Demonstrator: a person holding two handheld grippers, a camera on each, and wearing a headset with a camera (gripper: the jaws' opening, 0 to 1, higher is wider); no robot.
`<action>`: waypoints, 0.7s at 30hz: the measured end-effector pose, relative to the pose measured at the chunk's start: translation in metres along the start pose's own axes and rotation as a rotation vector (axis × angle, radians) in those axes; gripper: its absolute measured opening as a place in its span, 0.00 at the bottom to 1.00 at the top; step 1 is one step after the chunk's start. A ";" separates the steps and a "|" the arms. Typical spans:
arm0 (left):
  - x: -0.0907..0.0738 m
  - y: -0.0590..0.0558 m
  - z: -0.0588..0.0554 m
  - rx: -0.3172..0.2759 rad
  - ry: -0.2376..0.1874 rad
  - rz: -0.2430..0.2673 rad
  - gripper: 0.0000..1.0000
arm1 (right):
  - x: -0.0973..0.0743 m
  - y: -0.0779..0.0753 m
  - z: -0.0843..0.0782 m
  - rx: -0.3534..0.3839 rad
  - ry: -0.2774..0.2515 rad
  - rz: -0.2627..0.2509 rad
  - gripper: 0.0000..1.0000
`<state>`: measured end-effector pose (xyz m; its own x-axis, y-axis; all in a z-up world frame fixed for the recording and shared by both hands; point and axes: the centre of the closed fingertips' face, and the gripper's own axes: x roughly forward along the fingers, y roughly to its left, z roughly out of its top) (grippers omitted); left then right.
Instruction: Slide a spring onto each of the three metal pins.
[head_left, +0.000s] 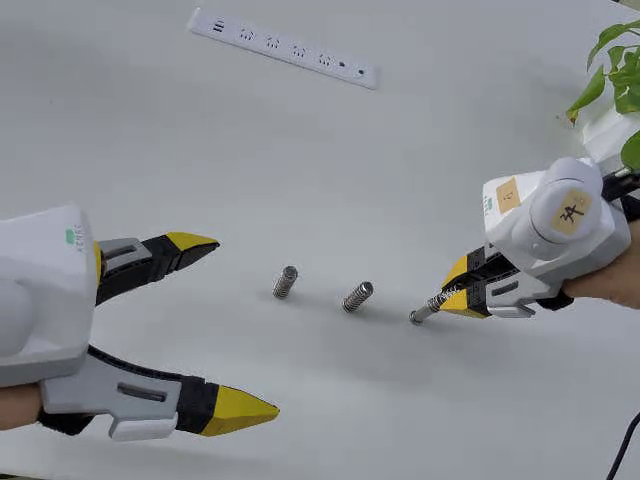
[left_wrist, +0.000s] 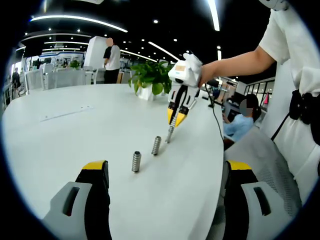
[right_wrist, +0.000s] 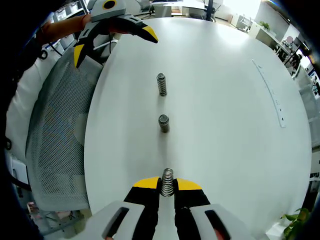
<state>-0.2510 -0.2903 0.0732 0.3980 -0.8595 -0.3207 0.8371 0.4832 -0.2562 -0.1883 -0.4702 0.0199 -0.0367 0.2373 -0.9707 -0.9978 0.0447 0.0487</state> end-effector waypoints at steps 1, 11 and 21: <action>0.000 0.000 0.000 0.000 0.000 0.000 0.95 | 0.001 0.000 0.000 -0.002 0.001 0.001 0.07; 0.000 0.000 -0.001 -0.003 -0.003 0.002 0.95 | 0.007 0.001 0.000 -0.006 0.007 0.000 0.07; -0.001 0.001 -0.004 -0.010 0.001 0.004 0.95 | 0.020 0.003 0.000 -0.009 0.009 0.005 0.08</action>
<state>-0.2524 -0.2882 0.0701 0.4008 -0.8574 -0.3227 0.8319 0.4882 -0.2638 -0.1919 -0.4656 0.0010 -0.0424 0.2284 -0.9726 -0.9981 0.0347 0.0516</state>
